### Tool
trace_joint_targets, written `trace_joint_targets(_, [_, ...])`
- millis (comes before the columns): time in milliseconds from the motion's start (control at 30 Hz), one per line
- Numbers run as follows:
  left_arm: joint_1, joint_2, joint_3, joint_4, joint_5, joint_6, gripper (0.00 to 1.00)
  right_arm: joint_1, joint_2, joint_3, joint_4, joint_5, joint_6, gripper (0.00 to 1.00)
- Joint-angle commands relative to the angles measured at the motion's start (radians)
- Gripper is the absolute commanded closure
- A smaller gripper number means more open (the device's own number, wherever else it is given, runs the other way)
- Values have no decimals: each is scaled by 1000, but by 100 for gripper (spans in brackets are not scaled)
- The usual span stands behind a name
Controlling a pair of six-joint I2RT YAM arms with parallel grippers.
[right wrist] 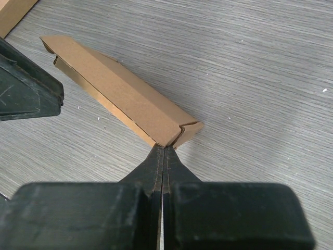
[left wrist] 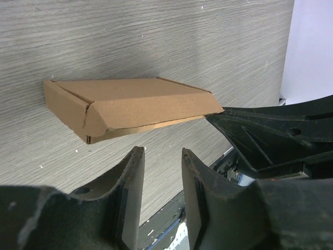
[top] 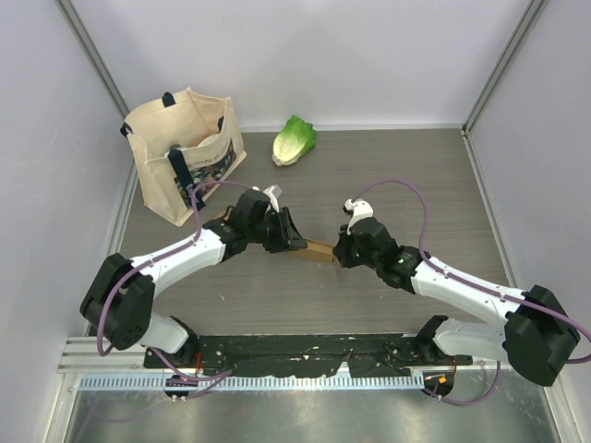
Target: Fold the paper box
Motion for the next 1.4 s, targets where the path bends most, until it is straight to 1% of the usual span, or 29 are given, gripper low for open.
trace_joint_targets(0, [2,-94,16,-60,-27,67,58,4,-8,21,-30,-4,0,99])
trace_joint_targets(67, [2,-143,56,-126,-91,155,54,4,-8,26,-31,-5,0,99])
trace_joint_targets(100, [2,-154,69,-198,-125,185,51,4,-8,26,-35,-5,-1,99])
trace_joint_targets(133, [3,-162,92,-229,-150,249,50,6,-5,29,-35,-7,-1,99])
trace_joint_targets(167, [5,-170,103,-260,-188,274,49,4,-3,31,-35,-4,-3,99])
trace_joint_targets(200, [8,-167,109,-300,-188,295,50,6,-3,32,-35,-5,-4,99])
trace_joint_targets(233, [26,-161,111,-306,-178,327,50,4,-2,34,-36,-7,-4,99])
trace_joint_targets(267, [38,-156,108,-302,-146,334,51,4,-2,34,-38,-10,-8,99])
trace_joint_targets(300, [51,-141,100,-256,-82,337,51,4,0,34,-36,-14,-8,99])
trace_joint_targets(367, [89,-122,79,-172,-20,317,48,4,0,35,-38,-16,-9,99])
trace_joint_targets(400, [101,-95,79,-151,37,305,46,4,0,34,-39,-18,-11,99])
trace_joint_targets(467, [117,-69,79,-83,77,268,45,4,-3,35,-44,-18,-12,99])
trace_joint_targets(567, [118,-16,93,-41,108,249,45,3,-8,32,-42,-15,-15,99])
trace_joint_targets(733, [117,65,106,-22,174,222,47,4,-2,37,-41,-18,-15,99])
trace_joint_targets(1033, [114,48,68,33,204,179,48,4,10,38,-25,-27,-14,99])
trace_joint_targets(1167, [115,65,51,114,252,125,49,4,10,41,-28,-28,-12,99])
trace_joint_targets(1233, [114,79,40,126,280,105,50,4,9,43,-28,-25,-12,99])
trace_joint_targets(1267, [114,80,34,163,287,92,50,4,10,43,-30,-25,-12,99])
trace_joint_targets(1333, [112,74,30,134,260,99,51,4,10,46,-36,-27,-14,99])
trace_joint_targets(1367, [112,68,31,104,237,134,52,6,9,46,-36,-27,-14,99])
